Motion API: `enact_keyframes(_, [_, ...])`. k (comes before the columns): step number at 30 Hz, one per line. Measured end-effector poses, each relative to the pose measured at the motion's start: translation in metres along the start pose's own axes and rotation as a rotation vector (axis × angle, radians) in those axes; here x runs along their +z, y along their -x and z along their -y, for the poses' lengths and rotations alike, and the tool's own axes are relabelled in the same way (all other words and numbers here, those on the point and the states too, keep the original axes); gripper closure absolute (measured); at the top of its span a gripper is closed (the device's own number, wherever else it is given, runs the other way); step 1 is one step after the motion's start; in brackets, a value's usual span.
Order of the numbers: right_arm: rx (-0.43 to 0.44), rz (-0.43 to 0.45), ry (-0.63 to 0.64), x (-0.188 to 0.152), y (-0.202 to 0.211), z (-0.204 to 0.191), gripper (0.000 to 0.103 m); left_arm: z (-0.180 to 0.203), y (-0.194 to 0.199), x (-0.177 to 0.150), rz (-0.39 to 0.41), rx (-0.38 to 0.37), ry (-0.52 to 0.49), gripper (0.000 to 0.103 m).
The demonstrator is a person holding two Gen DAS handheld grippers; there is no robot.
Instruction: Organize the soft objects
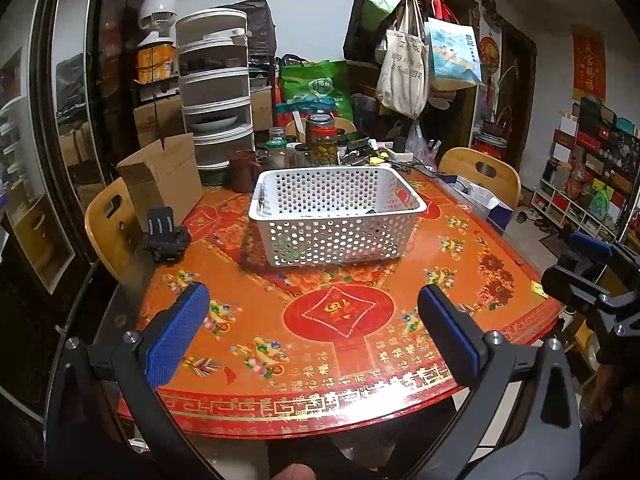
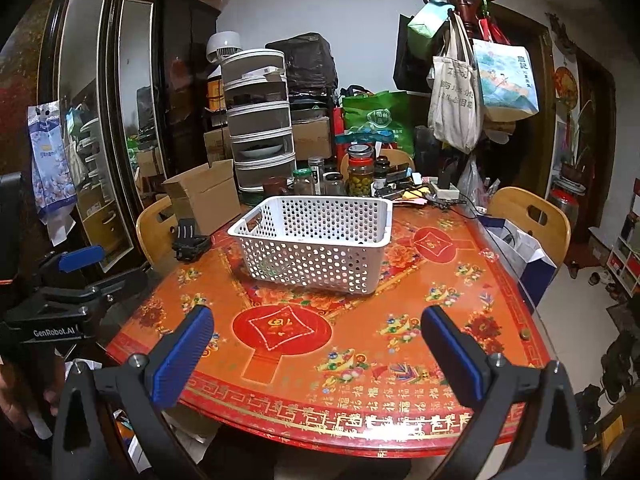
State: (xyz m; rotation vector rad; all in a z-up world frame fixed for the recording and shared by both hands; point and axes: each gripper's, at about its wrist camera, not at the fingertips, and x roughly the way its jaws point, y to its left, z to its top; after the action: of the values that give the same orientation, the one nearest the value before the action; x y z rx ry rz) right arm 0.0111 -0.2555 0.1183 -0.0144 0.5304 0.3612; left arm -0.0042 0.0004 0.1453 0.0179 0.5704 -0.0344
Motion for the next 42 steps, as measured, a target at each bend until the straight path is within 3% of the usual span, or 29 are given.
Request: enact_keyframes(42, [0.008,-0.01,-0.011,-0.002,-0.007,0.002,0.0,0.001,-0.022,-0.01,-0.039,-0.012,0.017,0.0])
